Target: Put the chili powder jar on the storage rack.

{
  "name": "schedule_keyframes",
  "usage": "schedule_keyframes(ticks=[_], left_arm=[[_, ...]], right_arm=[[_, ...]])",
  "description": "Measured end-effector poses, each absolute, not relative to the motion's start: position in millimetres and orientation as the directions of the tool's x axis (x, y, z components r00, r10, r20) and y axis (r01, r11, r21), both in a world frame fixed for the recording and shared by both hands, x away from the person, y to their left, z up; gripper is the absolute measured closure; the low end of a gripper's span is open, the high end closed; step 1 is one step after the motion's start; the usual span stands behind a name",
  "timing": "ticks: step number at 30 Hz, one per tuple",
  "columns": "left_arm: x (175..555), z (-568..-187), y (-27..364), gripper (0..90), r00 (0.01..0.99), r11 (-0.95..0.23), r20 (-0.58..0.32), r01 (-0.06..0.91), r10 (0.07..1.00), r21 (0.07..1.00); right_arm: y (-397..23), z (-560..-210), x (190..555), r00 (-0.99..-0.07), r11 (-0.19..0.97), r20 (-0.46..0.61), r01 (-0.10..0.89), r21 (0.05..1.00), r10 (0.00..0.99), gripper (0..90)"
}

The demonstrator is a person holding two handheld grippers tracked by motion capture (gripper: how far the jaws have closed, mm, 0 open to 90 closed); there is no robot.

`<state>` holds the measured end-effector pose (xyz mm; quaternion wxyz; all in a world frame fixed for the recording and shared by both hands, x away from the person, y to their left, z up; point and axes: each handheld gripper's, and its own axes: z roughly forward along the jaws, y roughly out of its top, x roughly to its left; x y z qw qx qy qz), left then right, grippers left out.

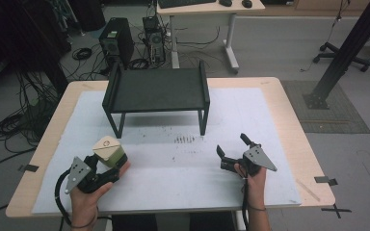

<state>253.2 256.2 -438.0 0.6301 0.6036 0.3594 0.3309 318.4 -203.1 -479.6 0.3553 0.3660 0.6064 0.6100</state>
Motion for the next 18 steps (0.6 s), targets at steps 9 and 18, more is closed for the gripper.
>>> schedule_keyframes(ticks=[9,18], left_arm=[[268.6,-418.5,245.5,29.0,0.546,0.065,-0.067,0.023,0.835,0.998],[280.6,-400.7,239.1,29.0,0.558,0.062,-0.072,0.037,0.827,0.997]], right_arm=[[-203.0,-479.6,318.3,-0.479,-0.013,0.016,0.009,1.0,0.878,0.1],[-203.1,-479.7,318.2,-0.48,-0.014,0.016,0.007,1.0,0.877,0.1]])
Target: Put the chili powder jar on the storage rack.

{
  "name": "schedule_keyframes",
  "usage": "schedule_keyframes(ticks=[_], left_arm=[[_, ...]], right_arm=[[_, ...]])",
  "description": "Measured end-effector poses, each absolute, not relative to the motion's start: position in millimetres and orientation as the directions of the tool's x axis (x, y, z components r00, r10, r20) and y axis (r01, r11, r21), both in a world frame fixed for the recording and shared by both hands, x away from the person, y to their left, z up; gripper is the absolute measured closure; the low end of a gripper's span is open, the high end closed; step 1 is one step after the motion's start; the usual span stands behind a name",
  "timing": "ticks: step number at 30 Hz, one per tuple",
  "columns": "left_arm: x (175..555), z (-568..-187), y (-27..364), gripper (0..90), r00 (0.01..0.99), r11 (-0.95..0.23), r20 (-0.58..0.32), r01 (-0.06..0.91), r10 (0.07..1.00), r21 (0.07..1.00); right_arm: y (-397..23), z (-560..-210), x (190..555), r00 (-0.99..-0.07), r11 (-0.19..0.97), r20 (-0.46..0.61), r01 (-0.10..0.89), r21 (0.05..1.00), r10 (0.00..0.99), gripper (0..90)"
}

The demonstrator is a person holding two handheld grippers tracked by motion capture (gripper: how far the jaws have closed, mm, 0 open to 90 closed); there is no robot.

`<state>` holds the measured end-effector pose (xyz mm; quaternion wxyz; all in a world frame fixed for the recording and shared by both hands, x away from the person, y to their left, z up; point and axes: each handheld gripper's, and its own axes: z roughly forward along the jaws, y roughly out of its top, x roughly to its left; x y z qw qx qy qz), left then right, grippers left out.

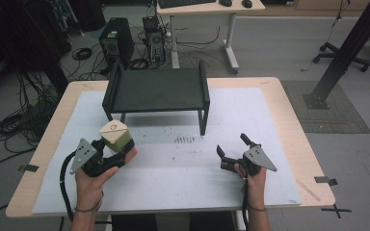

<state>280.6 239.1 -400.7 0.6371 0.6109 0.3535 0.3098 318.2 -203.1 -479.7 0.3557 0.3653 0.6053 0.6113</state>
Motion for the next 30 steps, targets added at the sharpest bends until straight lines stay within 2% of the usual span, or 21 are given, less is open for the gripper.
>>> schedule_keyframes(ticks=[30], left_arm=[[328.0,-330.7,216.1,29.0,0.591,0.057,-0.075,0.05,0.803,0.997]], right_arm=[[-203.2,-479.8,318.0,-0.482,-0.014,0.014,0.004,1.0,0.876,0.1]])
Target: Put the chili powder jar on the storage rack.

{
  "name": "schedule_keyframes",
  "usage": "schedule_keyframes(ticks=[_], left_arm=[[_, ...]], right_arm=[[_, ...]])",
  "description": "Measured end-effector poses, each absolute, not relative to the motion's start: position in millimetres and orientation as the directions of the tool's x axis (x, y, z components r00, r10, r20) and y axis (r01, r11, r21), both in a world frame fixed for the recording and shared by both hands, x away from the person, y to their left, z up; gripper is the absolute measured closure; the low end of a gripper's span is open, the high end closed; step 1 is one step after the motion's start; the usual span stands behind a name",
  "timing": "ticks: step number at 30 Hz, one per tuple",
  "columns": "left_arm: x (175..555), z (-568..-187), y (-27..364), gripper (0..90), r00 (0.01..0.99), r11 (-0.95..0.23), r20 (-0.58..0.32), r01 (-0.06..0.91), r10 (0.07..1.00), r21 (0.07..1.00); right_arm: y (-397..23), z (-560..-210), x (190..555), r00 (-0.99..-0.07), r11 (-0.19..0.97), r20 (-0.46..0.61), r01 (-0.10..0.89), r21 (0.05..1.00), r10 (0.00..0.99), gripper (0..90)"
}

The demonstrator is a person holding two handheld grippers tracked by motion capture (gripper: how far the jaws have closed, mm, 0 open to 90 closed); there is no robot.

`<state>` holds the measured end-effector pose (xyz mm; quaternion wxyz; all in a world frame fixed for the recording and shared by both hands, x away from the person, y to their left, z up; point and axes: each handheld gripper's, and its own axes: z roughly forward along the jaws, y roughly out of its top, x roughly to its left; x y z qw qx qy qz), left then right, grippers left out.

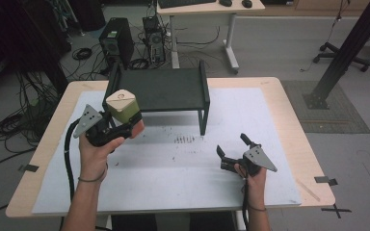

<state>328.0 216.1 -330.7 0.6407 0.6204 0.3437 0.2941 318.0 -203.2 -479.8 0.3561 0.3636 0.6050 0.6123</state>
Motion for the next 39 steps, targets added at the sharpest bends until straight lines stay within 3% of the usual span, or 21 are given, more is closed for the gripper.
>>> schedule_keyframes(ticks=[16,39], left_arm=[[371.4,-304.1,201.7,29.0,0.578,0.044,-0.054,0.031,0.814,0.999],[421.4,-313.3,181.5,29.0,0.535,0.037,-0.044,0.024,0.844,0.999]], right_arm=[[-203.4,-479.8,317.9,-0.484,-0.014,0.014,0.004,1.0,0.875,0.1],[-203.5,-479.9,317.7,-0.485,-0.015,0.013,0.0,1.0,0.875,0.1]])
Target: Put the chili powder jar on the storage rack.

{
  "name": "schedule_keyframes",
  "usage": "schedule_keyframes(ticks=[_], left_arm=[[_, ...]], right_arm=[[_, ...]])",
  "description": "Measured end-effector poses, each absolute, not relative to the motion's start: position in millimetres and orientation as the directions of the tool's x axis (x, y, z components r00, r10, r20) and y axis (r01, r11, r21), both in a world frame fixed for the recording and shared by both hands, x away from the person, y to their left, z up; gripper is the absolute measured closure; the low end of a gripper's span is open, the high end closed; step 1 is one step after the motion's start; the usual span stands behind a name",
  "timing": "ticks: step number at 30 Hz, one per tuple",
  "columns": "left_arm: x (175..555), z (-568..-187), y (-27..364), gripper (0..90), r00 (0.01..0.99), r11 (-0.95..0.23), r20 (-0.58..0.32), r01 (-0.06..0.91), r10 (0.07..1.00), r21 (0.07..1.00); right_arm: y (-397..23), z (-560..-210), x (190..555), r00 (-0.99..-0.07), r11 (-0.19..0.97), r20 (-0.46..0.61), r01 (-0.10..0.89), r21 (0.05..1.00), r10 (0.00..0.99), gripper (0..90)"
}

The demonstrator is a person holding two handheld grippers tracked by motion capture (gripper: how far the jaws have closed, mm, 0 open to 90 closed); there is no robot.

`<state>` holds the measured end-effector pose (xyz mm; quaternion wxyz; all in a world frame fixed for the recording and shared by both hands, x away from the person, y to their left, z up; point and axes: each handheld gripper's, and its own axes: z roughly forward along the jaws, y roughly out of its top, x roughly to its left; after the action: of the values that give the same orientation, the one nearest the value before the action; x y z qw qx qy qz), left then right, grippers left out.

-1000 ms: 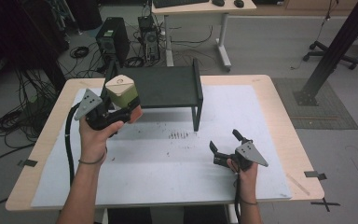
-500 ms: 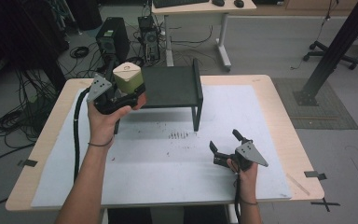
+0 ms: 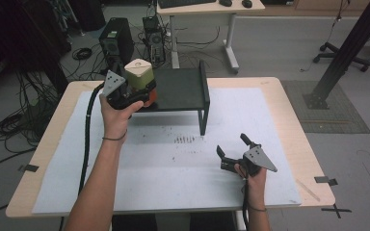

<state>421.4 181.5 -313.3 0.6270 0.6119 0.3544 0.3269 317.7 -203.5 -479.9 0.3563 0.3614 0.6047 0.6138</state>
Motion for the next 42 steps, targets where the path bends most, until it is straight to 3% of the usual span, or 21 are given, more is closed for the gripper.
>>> schedule_keyframes(ticks=[42], left_arm=[[438.0,-329.3,179.0,28.9,0.519,0.034,-0.049,0.038,0.854,0.999]], right_arm=[[-203.6,-479.9,317.4,-0.486,-0.013,0.01,-0.003,1.0,0.874,0.1]])
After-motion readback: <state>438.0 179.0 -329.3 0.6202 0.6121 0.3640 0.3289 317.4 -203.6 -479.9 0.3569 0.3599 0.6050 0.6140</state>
